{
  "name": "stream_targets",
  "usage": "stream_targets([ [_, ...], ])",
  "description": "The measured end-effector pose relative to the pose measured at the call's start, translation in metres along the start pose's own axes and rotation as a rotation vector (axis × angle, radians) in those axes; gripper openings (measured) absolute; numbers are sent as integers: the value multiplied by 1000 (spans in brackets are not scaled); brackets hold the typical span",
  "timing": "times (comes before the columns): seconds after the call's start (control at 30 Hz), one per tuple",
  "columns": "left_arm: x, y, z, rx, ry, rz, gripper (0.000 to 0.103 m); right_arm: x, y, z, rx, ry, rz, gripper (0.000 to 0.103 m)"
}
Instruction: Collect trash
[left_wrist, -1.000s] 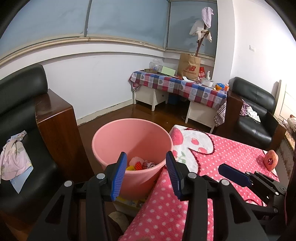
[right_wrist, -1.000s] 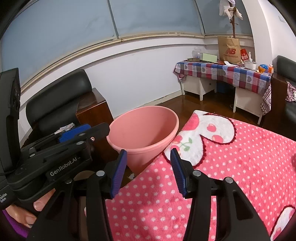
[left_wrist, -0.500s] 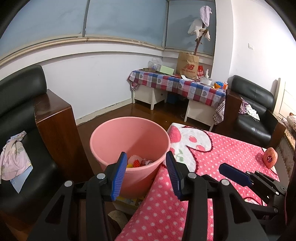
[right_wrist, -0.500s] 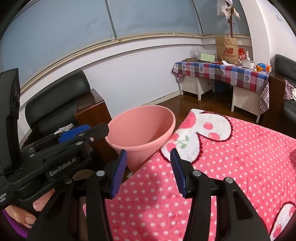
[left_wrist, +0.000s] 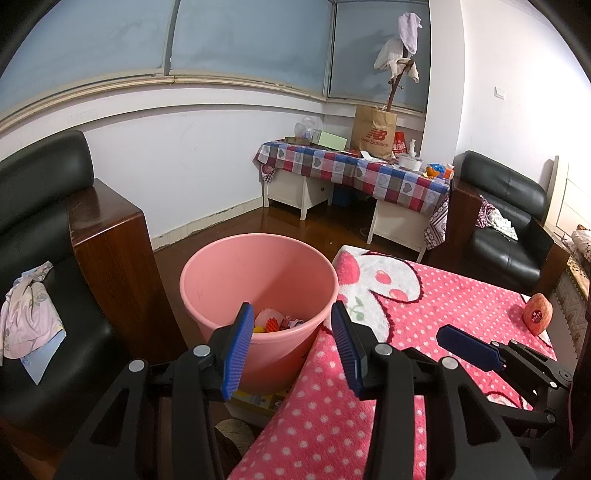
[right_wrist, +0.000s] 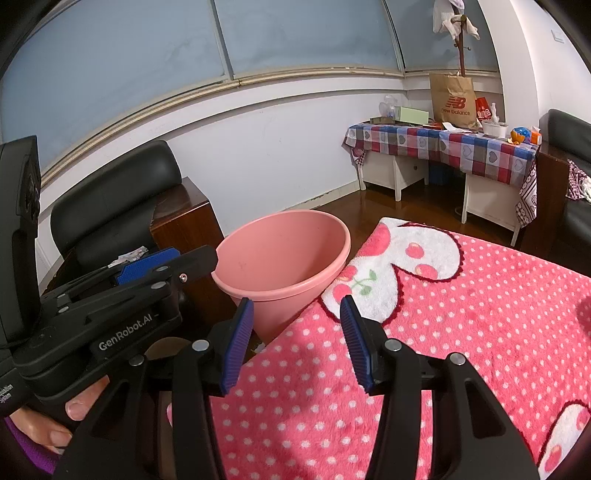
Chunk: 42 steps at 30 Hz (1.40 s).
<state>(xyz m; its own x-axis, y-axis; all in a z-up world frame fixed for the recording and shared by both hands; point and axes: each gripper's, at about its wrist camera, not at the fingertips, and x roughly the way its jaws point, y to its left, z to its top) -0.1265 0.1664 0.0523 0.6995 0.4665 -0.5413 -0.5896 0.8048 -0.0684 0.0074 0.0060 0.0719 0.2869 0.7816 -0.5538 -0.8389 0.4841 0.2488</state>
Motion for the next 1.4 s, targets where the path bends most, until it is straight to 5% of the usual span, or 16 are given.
stream_targets([
  [1.4, -1, -6, -2, 1, -1, -1, 43, -5, -2, -2, 2, 0, -3, 49],
])
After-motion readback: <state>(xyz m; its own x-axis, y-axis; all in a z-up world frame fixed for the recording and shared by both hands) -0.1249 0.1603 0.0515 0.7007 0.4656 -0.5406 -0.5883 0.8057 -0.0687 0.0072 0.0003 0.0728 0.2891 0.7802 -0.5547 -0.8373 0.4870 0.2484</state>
